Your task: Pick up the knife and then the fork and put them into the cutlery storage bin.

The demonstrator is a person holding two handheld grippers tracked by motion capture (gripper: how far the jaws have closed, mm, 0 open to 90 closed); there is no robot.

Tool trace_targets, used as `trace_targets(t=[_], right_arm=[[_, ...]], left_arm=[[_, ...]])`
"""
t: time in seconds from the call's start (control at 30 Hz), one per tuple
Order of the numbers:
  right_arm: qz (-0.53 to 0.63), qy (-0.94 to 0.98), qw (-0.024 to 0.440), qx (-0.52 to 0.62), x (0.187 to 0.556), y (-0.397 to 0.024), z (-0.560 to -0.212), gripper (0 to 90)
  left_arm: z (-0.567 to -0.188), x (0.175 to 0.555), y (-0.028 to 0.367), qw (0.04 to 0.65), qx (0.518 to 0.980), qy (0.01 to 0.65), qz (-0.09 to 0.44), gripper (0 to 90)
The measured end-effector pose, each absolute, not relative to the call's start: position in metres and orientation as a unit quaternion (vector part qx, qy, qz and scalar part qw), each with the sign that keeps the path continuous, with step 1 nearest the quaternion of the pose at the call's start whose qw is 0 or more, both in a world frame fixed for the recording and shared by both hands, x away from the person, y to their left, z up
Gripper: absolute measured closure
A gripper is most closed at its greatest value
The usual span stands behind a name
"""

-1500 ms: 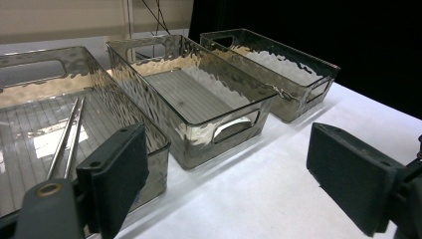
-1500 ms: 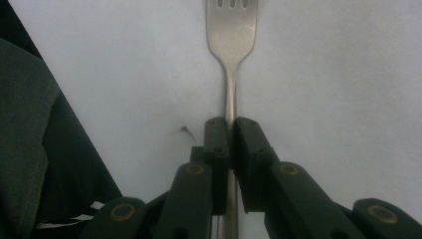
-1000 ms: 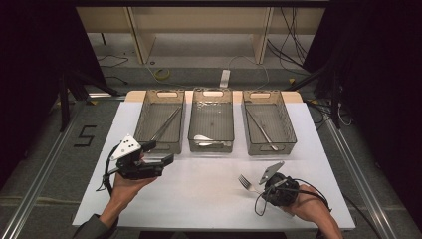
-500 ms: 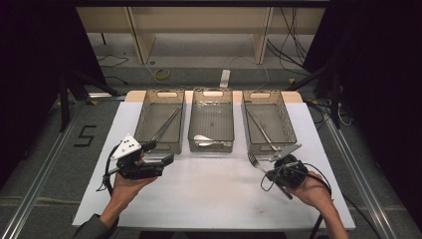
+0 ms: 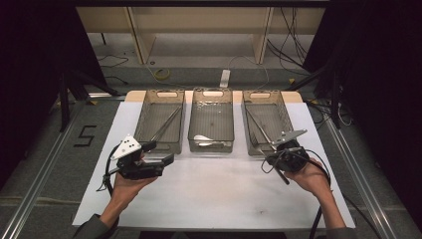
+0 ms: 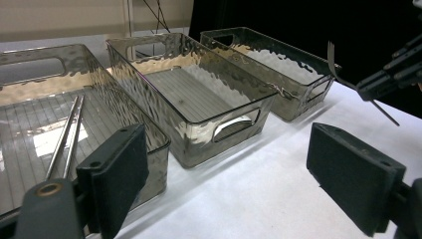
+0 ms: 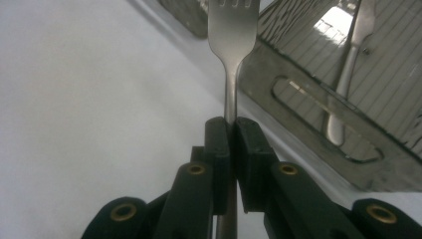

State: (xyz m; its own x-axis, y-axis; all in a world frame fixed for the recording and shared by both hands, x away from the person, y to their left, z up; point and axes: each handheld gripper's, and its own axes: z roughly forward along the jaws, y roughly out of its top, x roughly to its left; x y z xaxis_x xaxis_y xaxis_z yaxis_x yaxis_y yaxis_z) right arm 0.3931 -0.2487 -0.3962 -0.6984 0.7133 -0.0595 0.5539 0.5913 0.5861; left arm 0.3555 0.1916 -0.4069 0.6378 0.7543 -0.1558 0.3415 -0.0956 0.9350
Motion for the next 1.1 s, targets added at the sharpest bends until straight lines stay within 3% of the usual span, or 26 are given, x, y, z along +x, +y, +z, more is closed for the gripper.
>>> trace_targets(t=[1.1], right_arm=[[0.324,0.842,0.175,0.395,0.462,-0.241,-0.340,85.2]], left_arm=[[-0.407,0.355,0.193,0.555,0.713,0.384,0.188,16.0]])
